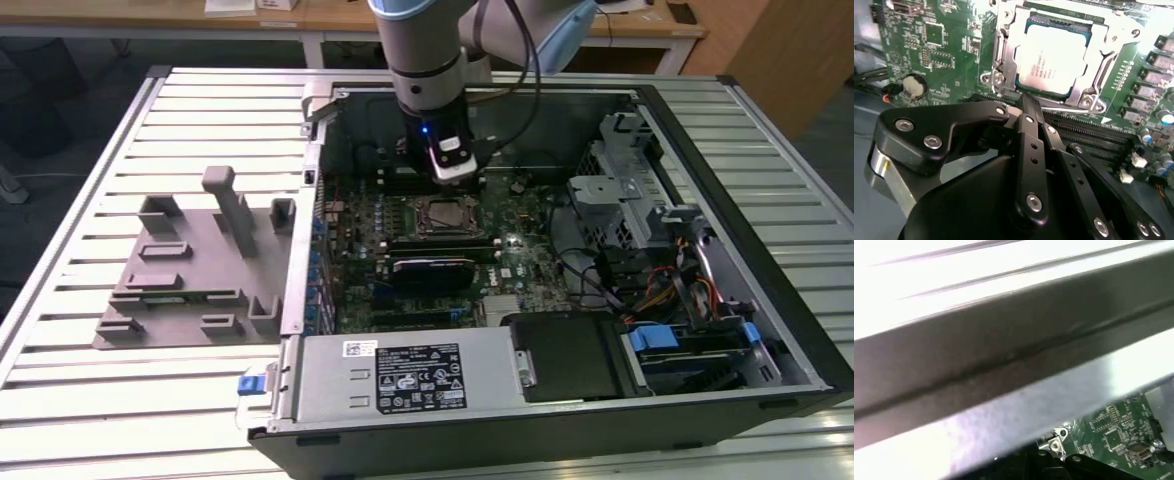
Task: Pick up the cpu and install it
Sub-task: 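Install the first cpu locking lever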
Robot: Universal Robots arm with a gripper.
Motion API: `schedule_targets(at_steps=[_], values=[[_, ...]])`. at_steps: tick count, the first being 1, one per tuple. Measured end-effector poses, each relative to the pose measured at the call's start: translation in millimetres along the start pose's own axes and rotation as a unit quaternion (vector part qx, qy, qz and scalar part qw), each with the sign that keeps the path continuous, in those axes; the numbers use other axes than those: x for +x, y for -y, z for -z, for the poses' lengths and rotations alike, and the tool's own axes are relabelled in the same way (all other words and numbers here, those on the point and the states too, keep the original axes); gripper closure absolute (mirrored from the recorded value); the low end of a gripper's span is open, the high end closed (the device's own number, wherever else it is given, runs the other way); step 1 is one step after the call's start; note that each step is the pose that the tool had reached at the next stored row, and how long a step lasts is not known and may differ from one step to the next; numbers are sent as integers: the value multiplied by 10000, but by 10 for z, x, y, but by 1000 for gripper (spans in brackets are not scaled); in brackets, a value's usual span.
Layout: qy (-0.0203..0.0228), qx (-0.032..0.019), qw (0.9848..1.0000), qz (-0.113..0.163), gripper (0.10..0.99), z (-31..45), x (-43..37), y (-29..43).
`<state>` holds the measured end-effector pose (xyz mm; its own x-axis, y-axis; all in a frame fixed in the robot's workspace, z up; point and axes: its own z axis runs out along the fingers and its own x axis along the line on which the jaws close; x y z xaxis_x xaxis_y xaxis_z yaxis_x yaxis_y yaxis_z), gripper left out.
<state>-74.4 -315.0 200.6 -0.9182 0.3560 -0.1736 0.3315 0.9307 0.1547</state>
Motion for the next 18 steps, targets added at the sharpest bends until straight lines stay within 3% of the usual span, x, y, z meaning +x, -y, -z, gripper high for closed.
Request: schedule_targets(at_steps=[3, 12, 18], values=[[0, 1, 10000, -1, 980, 48, -9, -8], [23, 14, 10000, -96, 980, 41, -19, -24], [34, 23, 9999, -148, 980, 32, -7, -86]])
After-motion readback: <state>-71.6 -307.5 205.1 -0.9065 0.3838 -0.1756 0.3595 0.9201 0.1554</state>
